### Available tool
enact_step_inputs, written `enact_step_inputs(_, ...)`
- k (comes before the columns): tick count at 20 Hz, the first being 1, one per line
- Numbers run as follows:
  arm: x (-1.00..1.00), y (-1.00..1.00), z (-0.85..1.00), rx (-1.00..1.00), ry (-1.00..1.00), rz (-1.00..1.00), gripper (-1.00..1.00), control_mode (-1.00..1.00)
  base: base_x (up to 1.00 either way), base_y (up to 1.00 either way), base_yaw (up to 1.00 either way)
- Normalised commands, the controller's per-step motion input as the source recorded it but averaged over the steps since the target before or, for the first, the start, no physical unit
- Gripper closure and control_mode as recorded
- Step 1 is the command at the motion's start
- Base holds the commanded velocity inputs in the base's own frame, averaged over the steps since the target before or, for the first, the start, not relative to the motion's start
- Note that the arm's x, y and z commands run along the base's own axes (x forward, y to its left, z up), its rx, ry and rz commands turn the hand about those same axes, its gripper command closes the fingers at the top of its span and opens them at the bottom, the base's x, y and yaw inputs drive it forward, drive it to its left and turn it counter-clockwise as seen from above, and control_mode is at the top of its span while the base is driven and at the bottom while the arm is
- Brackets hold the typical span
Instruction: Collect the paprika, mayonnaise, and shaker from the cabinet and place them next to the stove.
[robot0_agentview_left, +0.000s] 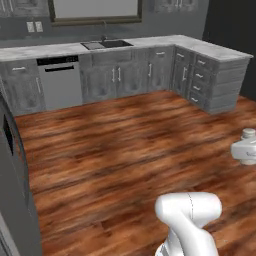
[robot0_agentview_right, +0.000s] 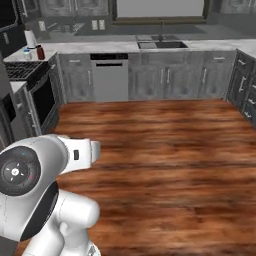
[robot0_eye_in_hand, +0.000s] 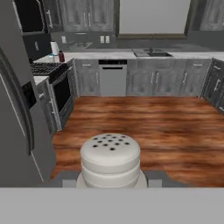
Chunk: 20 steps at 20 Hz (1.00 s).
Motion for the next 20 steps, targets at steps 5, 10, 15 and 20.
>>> enact_step_inputs(5, 0.0, 0.0, 0.0, 0.0, 0.0, 0.0, 1.0, 1.0, 1.0, -0.17, 0.36)
enact_step_inputs(10, 0.0, 0.0, 0.0, 0.0, 0.0, 0.0, 1.0, 1.0, 1.0, -0.18, 0.36)
enact_step_inputs(15, 0.0, 0.0, 0.0, 0.0, 0.0, 0.0, 1.0, 1.0, 1.0, -0.23, 0.36)
enact_step_inputs(20, 0.0, 0.0, 0.0, 0.0, 0.0, 0.0, 1.0, 1.0, 1.0, -0.24, 0.35)
